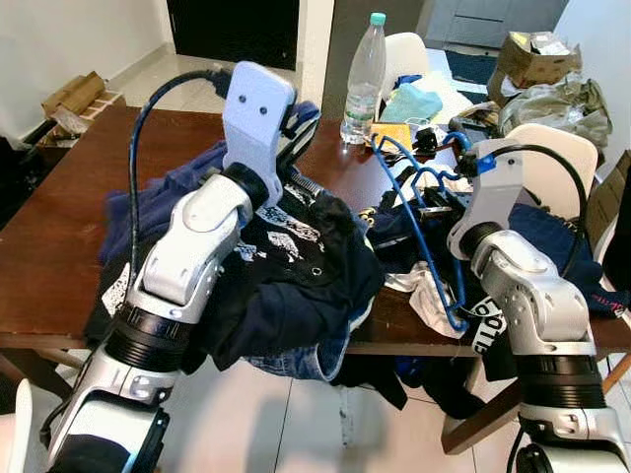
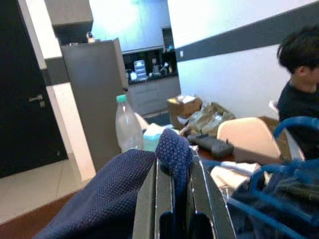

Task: Hang hanger

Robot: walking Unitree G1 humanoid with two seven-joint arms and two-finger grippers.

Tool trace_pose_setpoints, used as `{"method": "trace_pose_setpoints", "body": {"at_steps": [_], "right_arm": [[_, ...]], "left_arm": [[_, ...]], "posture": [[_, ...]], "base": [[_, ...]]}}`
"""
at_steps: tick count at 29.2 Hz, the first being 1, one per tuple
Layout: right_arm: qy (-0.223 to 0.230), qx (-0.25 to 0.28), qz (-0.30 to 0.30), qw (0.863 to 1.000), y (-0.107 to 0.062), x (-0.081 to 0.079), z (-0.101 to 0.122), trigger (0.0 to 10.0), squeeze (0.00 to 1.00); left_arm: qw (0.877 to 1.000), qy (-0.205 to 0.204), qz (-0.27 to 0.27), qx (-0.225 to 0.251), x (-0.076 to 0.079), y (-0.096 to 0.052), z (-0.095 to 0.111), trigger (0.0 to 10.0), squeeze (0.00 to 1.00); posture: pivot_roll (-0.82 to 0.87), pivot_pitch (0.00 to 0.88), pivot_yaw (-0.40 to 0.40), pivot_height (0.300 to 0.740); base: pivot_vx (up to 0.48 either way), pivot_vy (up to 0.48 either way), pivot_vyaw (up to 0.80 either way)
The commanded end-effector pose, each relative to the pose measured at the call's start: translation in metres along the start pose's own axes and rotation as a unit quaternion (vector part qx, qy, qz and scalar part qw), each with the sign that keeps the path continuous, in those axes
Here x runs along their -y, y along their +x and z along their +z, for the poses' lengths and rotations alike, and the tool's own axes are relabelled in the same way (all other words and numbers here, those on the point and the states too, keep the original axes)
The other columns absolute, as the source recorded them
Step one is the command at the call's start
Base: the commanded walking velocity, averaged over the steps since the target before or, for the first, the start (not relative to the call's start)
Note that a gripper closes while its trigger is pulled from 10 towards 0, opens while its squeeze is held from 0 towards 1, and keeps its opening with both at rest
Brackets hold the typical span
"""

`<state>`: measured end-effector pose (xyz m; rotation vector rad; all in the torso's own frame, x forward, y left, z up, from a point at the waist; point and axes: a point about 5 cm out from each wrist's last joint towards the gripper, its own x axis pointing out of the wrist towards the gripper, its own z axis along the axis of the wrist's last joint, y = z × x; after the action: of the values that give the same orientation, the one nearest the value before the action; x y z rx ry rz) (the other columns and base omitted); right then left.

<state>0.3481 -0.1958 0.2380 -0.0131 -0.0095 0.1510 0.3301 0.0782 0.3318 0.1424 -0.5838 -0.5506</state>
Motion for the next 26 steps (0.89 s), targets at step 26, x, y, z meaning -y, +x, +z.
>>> {"method": "trace_pose_setpoints", "body": {"at_steps": [26], "right_arm": [[0.0, -0.006, -0.018, 1.0, -0.002, 0.008, -0.002, 10.0, 0.0]], "left_arm": [[0.966, -0.132, -0.137, -0.176, 0.072, -0.025, -0.042, 10.0, 0.0]], "posture": [[0.08, 0.08, -0.028, 0.74]], "base": [[0.0, 0.0, 0.0]]}}
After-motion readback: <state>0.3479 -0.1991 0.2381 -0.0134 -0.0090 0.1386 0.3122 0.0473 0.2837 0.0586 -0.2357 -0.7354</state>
